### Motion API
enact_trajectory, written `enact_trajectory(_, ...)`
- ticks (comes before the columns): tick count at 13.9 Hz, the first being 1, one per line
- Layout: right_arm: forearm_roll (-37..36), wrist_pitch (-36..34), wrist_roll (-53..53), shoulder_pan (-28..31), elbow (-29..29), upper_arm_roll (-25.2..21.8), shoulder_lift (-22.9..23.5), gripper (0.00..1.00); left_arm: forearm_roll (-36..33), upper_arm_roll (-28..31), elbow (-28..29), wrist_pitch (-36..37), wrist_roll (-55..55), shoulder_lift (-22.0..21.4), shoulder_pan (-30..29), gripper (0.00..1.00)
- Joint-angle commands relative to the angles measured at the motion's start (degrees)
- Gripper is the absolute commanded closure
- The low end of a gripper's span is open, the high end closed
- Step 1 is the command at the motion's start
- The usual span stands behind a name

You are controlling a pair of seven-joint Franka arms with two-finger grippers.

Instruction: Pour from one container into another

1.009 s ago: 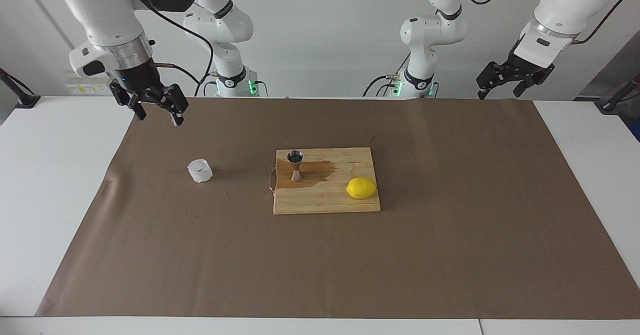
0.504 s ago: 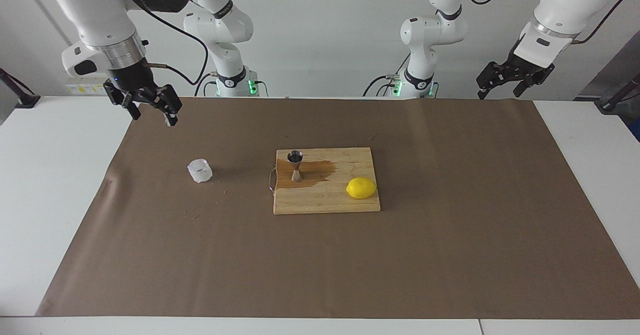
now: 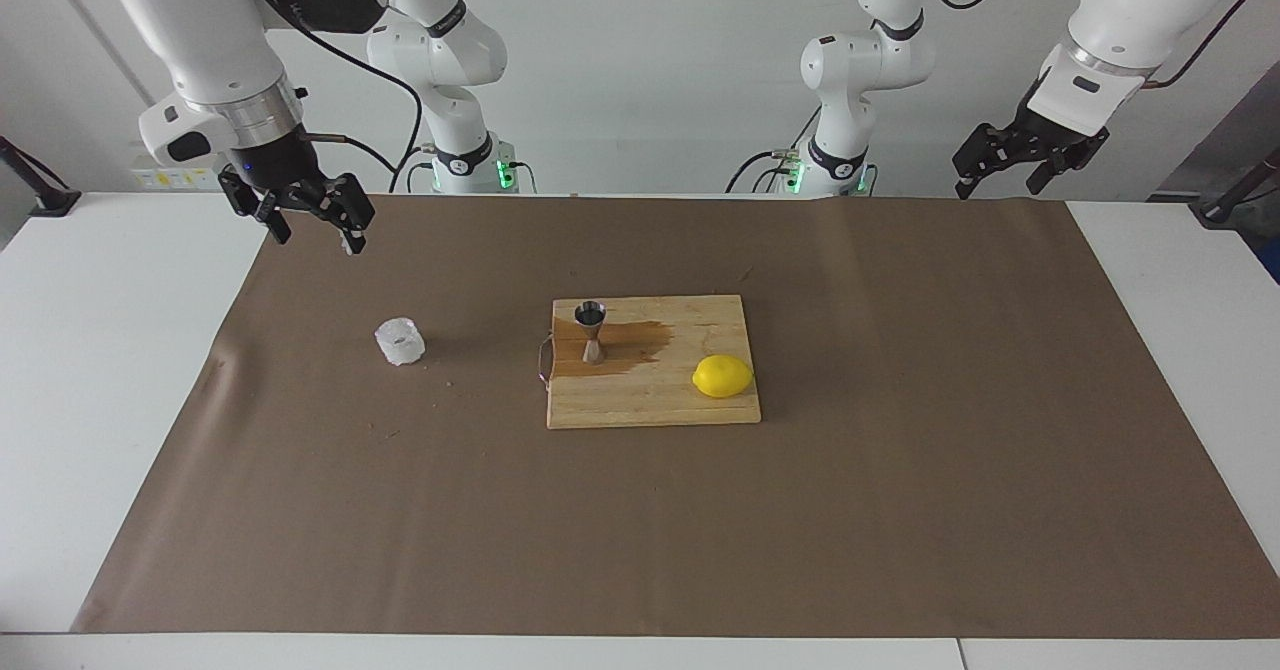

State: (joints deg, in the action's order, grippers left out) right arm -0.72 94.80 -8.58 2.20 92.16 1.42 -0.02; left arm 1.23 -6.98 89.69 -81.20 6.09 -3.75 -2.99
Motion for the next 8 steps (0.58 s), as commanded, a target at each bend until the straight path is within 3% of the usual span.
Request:
enact_trajectory(1, 0.28, 1.0, 1.11, 1.33, 2.93, 2.01, -2.0, 0.0, 0.53, 0.56, 1.27, 0.43, -0.11, -1.35, 0.35, 0.0)
enact_trajectory(8, 0.2, 0.04, 1.11, 0.53, 3.28, 2.36, -2.26, 0.0, 0.61, 0.56, 1.27, 0.43, -0.11, -1.35, 0.35, 0.0)
